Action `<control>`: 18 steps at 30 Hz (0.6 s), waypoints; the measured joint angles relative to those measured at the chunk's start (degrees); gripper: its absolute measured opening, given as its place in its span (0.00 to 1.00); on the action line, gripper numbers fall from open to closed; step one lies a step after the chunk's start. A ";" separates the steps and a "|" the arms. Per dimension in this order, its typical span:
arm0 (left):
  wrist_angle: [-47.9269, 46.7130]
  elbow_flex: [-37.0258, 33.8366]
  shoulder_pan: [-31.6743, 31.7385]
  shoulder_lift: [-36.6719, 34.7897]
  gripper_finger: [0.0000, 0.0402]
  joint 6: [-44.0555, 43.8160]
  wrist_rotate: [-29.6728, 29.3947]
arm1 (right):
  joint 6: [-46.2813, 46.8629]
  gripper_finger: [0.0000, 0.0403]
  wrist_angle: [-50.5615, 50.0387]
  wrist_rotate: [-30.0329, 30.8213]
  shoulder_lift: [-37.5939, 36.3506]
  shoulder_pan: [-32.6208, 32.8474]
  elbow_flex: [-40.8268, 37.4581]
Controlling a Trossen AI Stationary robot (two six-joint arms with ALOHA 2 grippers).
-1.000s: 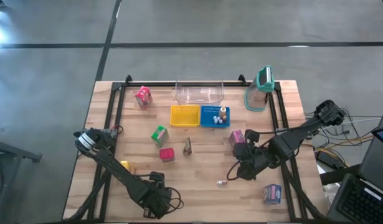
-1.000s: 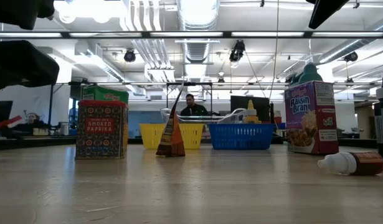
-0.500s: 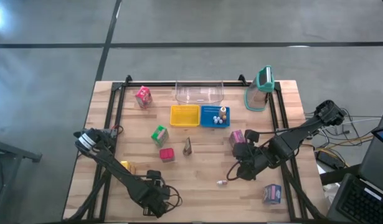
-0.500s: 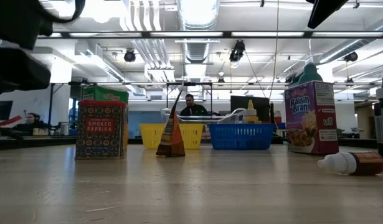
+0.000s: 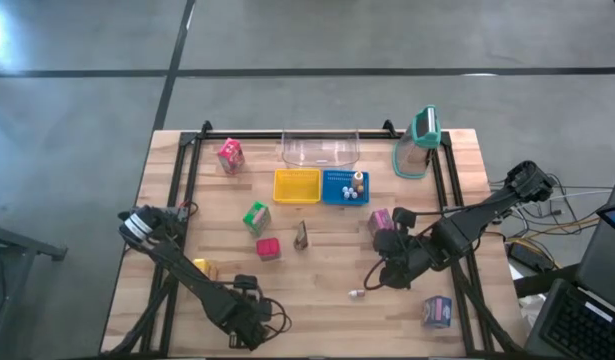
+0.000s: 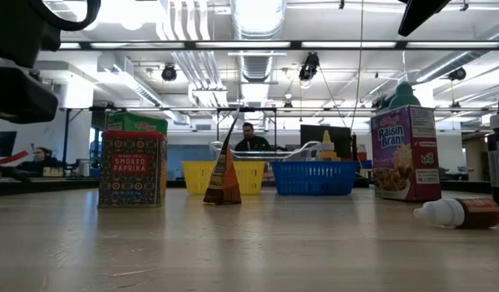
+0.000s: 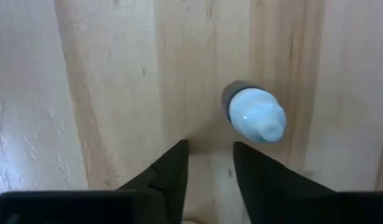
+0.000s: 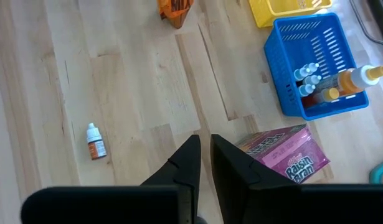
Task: Pick & Place Kitchen Items
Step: Put the purple food coloring bottle into the blue bin
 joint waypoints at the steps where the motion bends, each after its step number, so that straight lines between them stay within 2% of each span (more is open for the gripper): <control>1: 0.22 -0.02 0.00 0.02 0.29 0.00 0.04 | -0.02 0.08 0.00 0.00 0.00 0.00 0.00; 8: 1.85 -0.11 0.00 0.04 0.16 -0.52 0.01 | 0.00 0.11 0.02 0.02 0.01 0.00 0.00; 18: 4.86 -0.14 0.02 0.15 0.13 -0.53 -0.04 | -0.02 0.15 0.10 0.11 0.02 0.00 0.00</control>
